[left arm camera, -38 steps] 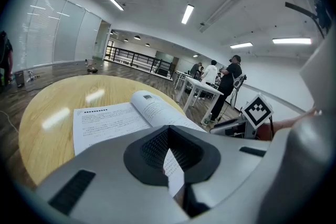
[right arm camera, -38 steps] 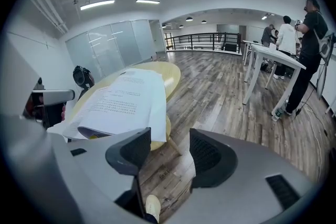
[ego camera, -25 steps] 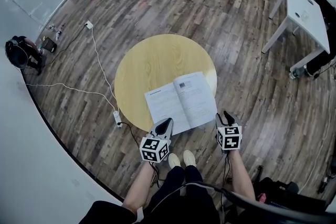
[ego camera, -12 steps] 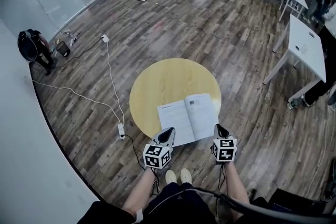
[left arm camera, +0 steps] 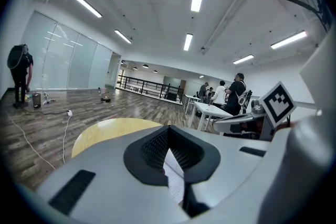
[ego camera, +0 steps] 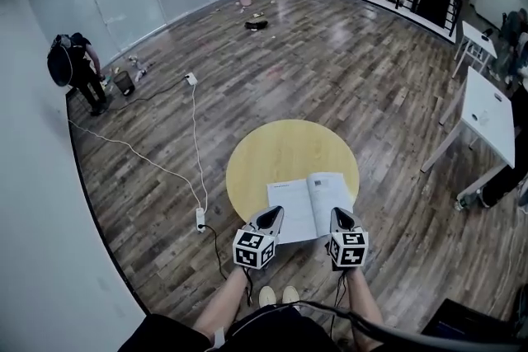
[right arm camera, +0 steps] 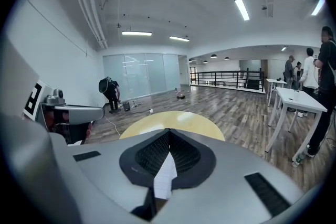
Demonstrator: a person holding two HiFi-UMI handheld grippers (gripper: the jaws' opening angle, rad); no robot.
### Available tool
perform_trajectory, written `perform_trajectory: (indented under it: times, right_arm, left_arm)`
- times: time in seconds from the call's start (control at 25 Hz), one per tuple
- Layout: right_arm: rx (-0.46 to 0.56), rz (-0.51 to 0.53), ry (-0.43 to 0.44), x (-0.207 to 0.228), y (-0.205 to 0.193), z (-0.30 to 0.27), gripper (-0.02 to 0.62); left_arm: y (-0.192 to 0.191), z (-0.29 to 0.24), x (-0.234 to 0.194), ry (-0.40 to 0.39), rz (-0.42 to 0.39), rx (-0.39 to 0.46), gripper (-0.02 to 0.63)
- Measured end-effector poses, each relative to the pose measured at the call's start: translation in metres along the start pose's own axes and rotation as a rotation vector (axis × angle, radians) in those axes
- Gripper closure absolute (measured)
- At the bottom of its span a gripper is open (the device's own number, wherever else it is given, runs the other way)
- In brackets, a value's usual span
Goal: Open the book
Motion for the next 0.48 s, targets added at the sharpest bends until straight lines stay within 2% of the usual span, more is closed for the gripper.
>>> perform_trajectory:
  times: [0.48]
  right_arm:
    - [0.135, 0.105, 0.151, -0.075, 0.079, -0.019, 0.591]
  left_arm:
    - [0.046, 0.040, -0.052, 0.124, 0.006, 0.124, 0.608]
Point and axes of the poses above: the fingertips, and each gripper's own axes: z backward along the fingers, x to its right, y out of its top, the point moved 1 cm from there along z, backward along the fingers, and after that the axes turned 13 degrees about y, right-handed, at the moved point
